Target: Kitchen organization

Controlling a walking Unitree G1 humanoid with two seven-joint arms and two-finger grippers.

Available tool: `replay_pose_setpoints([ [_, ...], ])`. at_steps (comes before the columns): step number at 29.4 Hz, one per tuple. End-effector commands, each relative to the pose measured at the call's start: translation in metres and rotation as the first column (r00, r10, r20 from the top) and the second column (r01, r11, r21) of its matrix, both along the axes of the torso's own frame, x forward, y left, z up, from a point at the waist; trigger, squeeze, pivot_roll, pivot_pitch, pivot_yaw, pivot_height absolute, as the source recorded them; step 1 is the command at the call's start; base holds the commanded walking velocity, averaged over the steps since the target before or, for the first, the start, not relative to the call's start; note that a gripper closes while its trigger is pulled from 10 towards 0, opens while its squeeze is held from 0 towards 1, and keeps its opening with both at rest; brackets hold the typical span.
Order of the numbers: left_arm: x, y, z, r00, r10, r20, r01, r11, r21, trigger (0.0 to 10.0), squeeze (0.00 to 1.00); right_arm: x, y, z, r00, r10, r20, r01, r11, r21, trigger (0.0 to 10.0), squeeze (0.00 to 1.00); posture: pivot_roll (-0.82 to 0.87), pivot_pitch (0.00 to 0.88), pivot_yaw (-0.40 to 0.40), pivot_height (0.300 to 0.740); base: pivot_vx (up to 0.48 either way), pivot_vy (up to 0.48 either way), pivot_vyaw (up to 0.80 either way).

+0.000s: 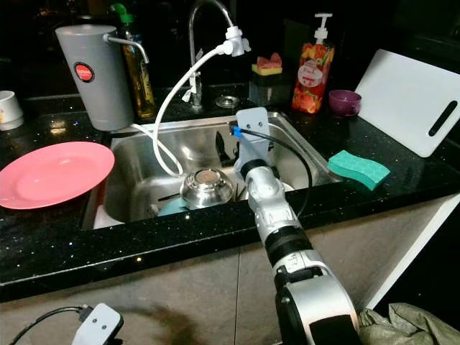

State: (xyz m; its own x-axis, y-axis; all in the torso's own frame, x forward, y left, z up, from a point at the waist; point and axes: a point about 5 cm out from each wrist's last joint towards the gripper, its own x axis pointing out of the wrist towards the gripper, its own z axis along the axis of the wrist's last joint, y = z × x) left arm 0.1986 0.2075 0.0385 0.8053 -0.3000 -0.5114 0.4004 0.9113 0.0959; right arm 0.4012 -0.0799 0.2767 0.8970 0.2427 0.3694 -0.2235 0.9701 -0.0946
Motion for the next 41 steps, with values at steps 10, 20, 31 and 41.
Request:
replay_pose_setpoints([
  [10,-0.007,0.003,-0.015,0.998,0.043,-0.040,-0.043,0.999,0.008,10.0,0.00,-0.031,-0.032,-0.012,0.996,-0.083,0.039,0.084,0.996,-0.028,10.0,0.00,0.08,0.139,-0.033,0.740,0.000,0.000,0.00],
  [20,-0.001,0.001,-0.006,0.999,-0.032,0.008,0.032,0.999,0.007,10.0,0.00,-0.056,-0.060,-0.013,0.982,-0.185,0.032,0.185,0.983,-0.015,10.0,0.00,0.07,0.132,-0.021,0.740,0.000,0.000,0.00],
  [31,0.005,-0.003,0.012,0.990,-0.136,0.040,0.137,0.991,-0.008,10.0,0.00,-0.087,-0.107,-0.020,0.863,-0.500,0.071,0.504,0.861,-0.068,10.0,0.00,0.07,0.137,-0.022,0.740,0.000,0.000,0.00],
  [41,-0.001,-0.006,0.012,0.989,-0.149,0.020,0.149,0.989,-0.016,10.0,0.00,-0.118,-0.167,-0.018,0.619,-0.763,0.189,0.786,0.600,-0.151,10.0,0.00,0.05,0.151,-0.026,0.740,0.000,0.000,0.00],
])
